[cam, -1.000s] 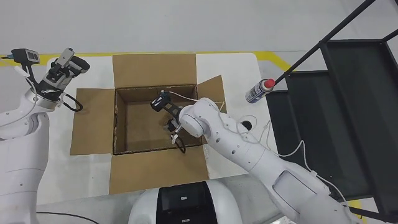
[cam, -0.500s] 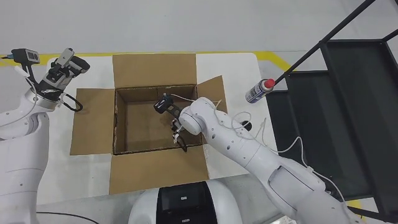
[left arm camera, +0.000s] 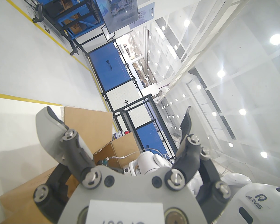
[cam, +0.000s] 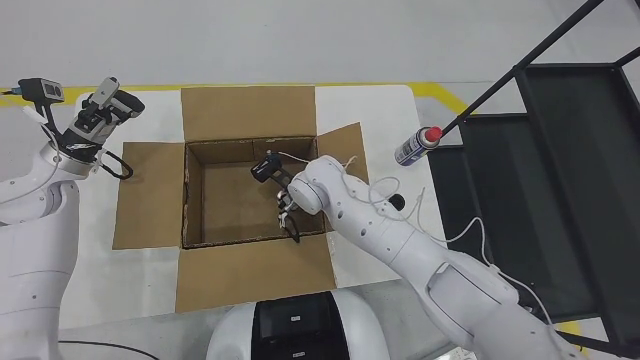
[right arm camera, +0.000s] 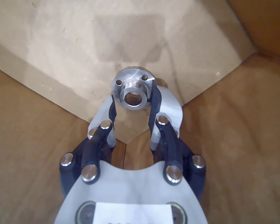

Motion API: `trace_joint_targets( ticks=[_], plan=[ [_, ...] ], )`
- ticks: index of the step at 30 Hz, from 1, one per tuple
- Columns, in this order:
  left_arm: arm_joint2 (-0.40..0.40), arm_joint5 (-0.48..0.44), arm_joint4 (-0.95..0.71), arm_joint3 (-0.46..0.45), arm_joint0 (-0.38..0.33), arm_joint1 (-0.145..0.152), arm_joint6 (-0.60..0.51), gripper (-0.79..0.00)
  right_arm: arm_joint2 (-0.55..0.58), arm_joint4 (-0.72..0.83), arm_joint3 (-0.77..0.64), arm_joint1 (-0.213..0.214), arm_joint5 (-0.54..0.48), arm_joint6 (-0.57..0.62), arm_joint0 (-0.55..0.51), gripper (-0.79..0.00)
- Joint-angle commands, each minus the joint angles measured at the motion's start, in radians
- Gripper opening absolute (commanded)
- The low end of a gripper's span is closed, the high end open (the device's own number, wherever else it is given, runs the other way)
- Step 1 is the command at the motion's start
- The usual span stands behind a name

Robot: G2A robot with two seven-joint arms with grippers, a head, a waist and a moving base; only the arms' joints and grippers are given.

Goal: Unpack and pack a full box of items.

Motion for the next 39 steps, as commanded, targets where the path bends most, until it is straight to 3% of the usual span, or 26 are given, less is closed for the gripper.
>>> trace_joint_targets(
  ticks=[1, 7, 9, 11, 13, 22, 28, 35, 39],
  plan=[
    [0.0, 0.0, 0.0, 0.0, 0.0, 0.0, 0.0, 0.0, -0.001, 0.004, 0.011, -0.004, -0.002, -0.004, 0.005, -0.419],
    [0.0, 0.0, 0.0, 0.0, 0.0, 0.0, 0.0, 0.0, -0.009, 0.008, 0.037, -0.017, -0.005, -0.017, 0.019, -0.468],
    [0.0, 0.0, 0.0, 0.0, 0.0, 0.0, 0.0, 0.0, -0.012, 0.008, 0.046, -0.021, -0.006, -0.018, 0.022, -0.579],
    [0.0, 0.0, 0.0, 0.0, 0.0, 0.0, 0.0, 0.0, -0.015, 0.005, 0.056, -0.025, -0.005, -0.017, 0.026, -0.628],
    [0.0, 0.0, 0.0, 0.0, 0.0, 0.0, 0.0, 0.0, -0.018, 0.005, 0.065, -0.028, -0.005, -0.019, 0.028, -0.745],
    [0.0, 0.0, 0.0, 0.0, 0.0, 0.0, 0.0, 0.0, -0.027, -0.038, 0.046, -0.035, 0.002, -0.004, 0.03, -0.785],
    [0.0, 0.0, 0.0, 0.0, 0.0, 0.0, 0.0, 0.0, 0.018, -0.113, -0.163, -0.002, 0.008, 0.093, -0.02, -0.785],
    [0.0, 0.0, 0.0, 0.0, 0.0, 0.0, 0.0, 0.0, 0.155, -0.156, -0.552, 0.062, -0.039, 0.227, -0.179, -0.785],
    [0.0, 0.0, 0.0, 0.0, 0.0, 0.0, 0.0, 0.0, 0.218, -0.141, -0.697, 0.084, -0.08, 0.252, -0.25, -0.785]
  ],
)
